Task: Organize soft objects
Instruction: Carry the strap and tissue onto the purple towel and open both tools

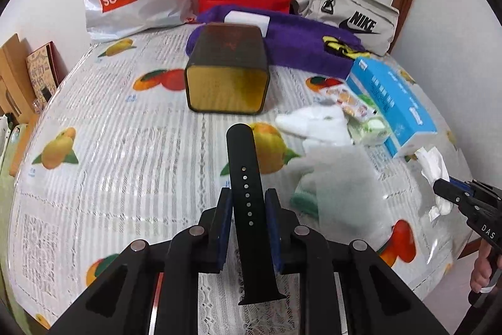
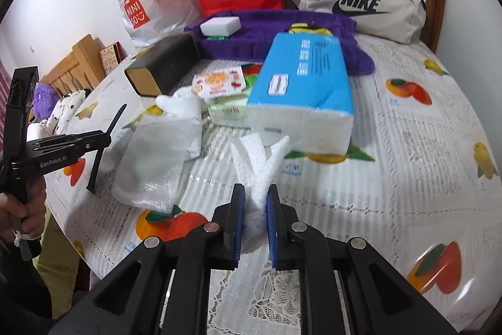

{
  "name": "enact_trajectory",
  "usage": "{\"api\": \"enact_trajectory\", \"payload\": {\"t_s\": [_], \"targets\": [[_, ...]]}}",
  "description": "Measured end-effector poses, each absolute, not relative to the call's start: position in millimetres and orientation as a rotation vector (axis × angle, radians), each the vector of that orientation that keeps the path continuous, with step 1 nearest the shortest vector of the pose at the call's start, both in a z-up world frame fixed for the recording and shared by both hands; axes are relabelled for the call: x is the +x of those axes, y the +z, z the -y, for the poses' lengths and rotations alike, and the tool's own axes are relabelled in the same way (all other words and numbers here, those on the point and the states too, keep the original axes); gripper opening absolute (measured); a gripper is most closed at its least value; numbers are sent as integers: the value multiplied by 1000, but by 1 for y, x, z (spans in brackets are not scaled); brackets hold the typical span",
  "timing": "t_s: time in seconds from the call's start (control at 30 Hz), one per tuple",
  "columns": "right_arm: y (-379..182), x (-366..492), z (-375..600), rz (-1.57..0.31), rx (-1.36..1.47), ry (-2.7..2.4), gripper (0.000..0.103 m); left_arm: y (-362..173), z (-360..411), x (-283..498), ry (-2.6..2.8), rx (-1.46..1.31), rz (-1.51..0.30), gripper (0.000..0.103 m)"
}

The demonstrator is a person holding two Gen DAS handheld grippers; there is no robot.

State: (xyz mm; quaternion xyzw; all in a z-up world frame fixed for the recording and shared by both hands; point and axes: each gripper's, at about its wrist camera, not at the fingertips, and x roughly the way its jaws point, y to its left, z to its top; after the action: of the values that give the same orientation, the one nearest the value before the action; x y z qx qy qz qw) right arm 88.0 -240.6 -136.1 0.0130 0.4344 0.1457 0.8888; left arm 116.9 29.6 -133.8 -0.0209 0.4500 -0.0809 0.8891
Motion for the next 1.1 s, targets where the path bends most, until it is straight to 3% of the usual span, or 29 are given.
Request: {"api": "enact_trajectory", "payload": {"t_s": [0.47,1.1], "targets": [[-93,104,241,-856,32,349,13,-94,-31,138,-191,-68,-893,20],[-64,190,253,-833,29,309,14,-62,-31,212,-195,-65,-862,20]]}}
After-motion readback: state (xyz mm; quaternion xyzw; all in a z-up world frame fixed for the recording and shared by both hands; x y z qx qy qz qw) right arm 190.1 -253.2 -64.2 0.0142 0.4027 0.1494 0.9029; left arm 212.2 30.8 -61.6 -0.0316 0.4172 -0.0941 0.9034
